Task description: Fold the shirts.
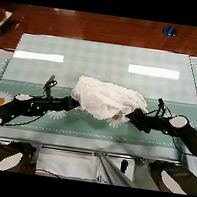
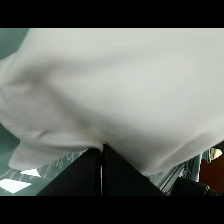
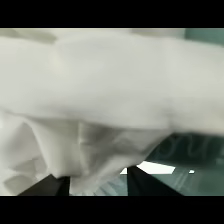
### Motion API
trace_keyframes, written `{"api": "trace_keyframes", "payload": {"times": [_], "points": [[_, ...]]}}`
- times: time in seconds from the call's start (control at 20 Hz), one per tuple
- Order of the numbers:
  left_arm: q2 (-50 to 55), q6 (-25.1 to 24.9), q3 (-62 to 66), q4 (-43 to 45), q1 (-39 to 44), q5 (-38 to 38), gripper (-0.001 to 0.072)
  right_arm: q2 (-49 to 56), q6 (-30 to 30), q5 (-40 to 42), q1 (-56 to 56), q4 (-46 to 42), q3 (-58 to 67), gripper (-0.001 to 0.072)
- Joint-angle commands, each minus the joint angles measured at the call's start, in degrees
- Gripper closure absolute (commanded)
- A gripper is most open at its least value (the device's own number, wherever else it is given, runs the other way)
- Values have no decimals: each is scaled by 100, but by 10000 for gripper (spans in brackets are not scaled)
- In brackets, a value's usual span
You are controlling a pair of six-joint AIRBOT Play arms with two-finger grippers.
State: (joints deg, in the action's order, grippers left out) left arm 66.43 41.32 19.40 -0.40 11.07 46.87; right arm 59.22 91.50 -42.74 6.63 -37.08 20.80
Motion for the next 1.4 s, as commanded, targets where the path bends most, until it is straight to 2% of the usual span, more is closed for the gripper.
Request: {"api": "trace_keyframes", "payload": {"times": [0.0,0.05,0.1,0.25,0.45,0.65,0.8,0.9,1.0,1.1,1.25,1.35], "points": [[4,-37,7,-2,2,11,693,804,-380,-24,2,118,522,315],[4,-37,7,-2,2,11,693,992,-450,-79,2,122,675,317],[4,-37,7,-2,2,11,693,1121,-553,-129,2,136,813,378],[4,-37,7,-2,2,11,693,1250,-1300,-170,2,372,1213,686],[-11,-37,52,-4,-111,42,693,1250,-1384,-350,-4,-4,1834,687],[-356,57,1150,-13,-1502,1086,695,990,-903,-1123,-302,-1102,3648,687],[-968,752,2638,-188,-2581,872,695,675,-595,-1613,-645,-1821,5569,688],[-1252,962,3703,-144,-3060,935,695,422,-509,-1797,-717,-2186,6795,688],[-1539,1338,4778,354,-3438,1082,695,85,-514,-1976,-710,-2503,7744,688],[-1856,1759,5735,1300,-3687,1233,695,-393,-584,-2168,-713,-2675,8277,688],[-2459,2260,6763,2710,-3786,1209,695,-1217,-605,-2496,-713,-3143,8459,688],[-2859,2358,7182,3333,-3781,1185,695,-1759,-551,-2861,-713,-3486,8459,688]]}}
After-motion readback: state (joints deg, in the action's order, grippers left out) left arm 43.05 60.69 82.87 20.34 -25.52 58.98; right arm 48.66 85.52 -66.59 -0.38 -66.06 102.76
